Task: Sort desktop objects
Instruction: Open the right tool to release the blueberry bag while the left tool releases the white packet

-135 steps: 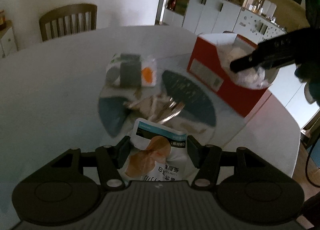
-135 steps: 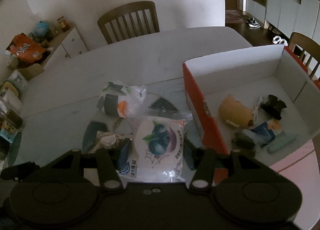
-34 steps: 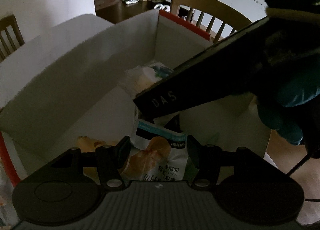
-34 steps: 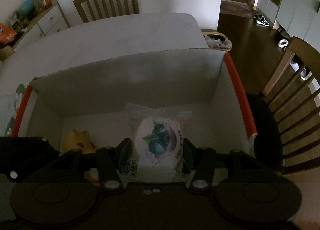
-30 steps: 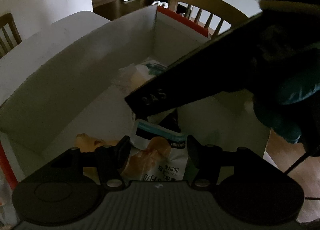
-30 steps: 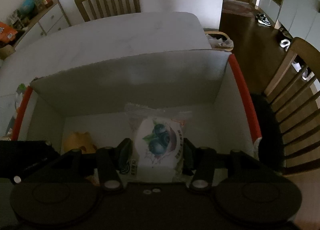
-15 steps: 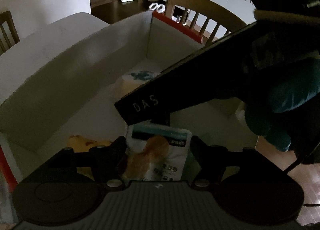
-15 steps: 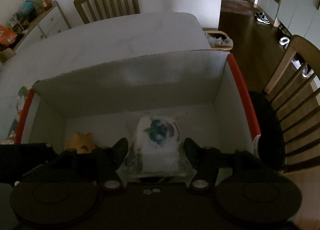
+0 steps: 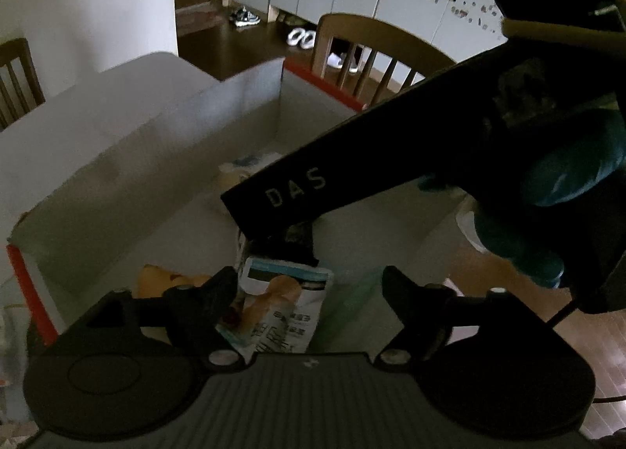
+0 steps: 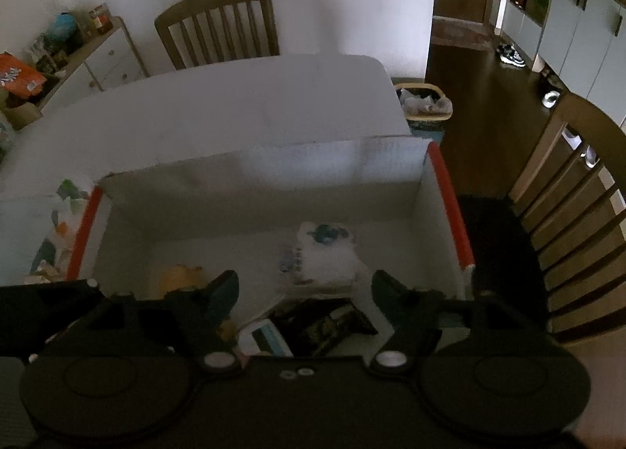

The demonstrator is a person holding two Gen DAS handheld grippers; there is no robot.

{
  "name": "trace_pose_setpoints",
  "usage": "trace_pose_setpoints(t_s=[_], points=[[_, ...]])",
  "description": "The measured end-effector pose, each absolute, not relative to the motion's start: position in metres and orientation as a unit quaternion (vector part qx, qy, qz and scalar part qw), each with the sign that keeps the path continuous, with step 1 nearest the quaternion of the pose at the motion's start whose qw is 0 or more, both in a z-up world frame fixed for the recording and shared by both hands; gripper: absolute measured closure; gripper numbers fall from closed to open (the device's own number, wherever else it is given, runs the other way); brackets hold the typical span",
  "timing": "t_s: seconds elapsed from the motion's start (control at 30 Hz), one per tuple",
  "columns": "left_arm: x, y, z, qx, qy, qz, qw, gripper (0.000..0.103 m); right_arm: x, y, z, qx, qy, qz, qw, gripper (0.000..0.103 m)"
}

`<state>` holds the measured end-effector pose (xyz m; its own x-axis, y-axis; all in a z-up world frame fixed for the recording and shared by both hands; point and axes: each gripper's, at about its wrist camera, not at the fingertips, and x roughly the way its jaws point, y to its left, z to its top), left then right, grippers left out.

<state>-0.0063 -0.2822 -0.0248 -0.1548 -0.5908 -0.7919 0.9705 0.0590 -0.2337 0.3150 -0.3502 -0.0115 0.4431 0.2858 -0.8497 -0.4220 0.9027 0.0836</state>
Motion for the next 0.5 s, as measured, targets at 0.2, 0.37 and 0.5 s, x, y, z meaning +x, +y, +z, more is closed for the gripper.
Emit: trace_pose_setpoints(t_s=[0.2,0.37,0.5], points=[[-0.006,-0.293,-0.018,0.218,0.388,-0.650,0.616,0.020,0.305,-0.354,0.008,-0.060,0.470,0.213,0.854,0.020],[-0.007,-0.278,-0.007,0.206,0.379,-0.648,0.628,0.019,0.294,-0.358,0.019,-0.049,0.459,0.219,0.860,0.019],[-0.005,-0.257,0.004,0.193,0.370,-0.635,0.650,0.019,0.279,-0.355,0.028,-0.046,0.441,0.225,0.868,0.018]])
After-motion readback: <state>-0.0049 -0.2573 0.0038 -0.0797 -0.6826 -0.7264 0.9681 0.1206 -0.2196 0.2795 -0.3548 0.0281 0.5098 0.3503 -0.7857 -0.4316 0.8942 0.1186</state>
